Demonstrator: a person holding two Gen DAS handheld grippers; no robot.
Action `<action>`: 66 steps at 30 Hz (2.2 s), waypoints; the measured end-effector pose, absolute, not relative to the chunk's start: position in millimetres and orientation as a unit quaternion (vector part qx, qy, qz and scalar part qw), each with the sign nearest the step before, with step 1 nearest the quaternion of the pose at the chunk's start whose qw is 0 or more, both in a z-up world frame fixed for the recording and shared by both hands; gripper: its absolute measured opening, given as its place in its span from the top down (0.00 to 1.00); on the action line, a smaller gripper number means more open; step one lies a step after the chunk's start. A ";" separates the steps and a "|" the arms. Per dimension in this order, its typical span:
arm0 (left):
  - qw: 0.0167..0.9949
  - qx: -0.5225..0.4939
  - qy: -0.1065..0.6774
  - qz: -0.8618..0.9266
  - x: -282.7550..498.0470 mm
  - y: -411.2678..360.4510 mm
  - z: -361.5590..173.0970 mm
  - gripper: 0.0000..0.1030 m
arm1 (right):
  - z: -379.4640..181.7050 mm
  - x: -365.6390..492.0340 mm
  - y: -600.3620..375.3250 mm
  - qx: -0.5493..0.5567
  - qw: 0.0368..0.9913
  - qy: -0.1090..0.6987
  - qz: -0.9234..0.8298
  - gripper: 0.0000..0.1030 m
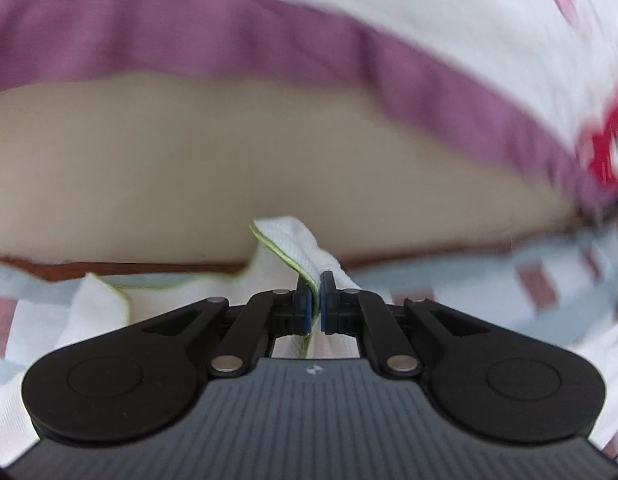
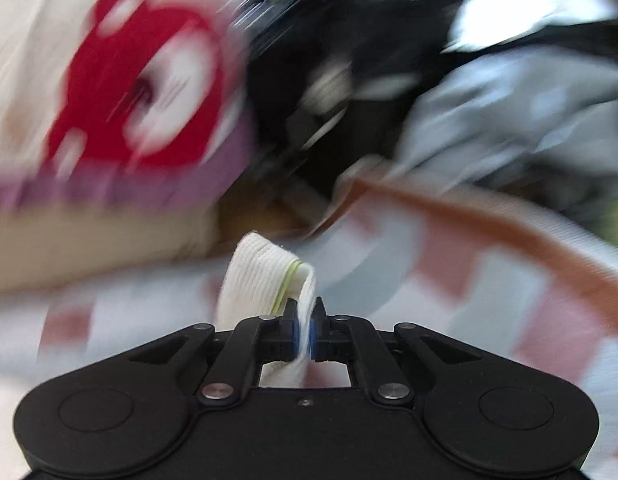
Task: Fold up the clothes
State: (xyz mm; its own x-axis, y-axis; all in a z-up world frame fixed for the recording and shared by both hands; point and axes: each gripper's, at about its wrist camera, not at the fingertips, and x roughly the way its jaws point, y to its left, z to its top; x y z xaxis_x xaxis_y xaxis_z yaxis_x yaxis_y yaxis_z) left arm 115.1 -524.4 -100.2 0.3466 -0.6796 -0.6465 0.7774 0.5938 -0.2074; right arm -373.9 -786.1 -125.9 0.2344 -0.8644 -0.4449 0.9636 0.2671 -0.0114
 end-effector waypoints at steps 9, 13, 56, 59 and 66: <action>0.838 0.021 0.359 -0.410 125.7 -520.5 -124.6 0.93 | -146.9 -378.2 -799.2 0.078 0.694 0.237 -0.675 0.97; 0.795 0.104 0.463 -0.378 125.0 -544.4 -135.1 0.67 | -163.4 -379.9 -812.5 0.160 0.659 0.305 -0.669 0.74; 0.847 0.080 0.508 -0.134 206.0 -141.4 -139.2 0.45 | -79.4 93.9 -460.2 0.075 0.847 0.523 -0.058 0.48; 0.863 0.097 0.480 -0.124 222.4 -141.6 -144.3 0.45 | -84.7 146.8 -452.3 0.056 0.838 0.539 -0.064 0.47; 0.864 0.053 0.475 -0.160 261.9 -129.9 -148.6 0.46 | -120.9 225.8 -423.9 -0.066 0.821 0.562 -0.076 0.47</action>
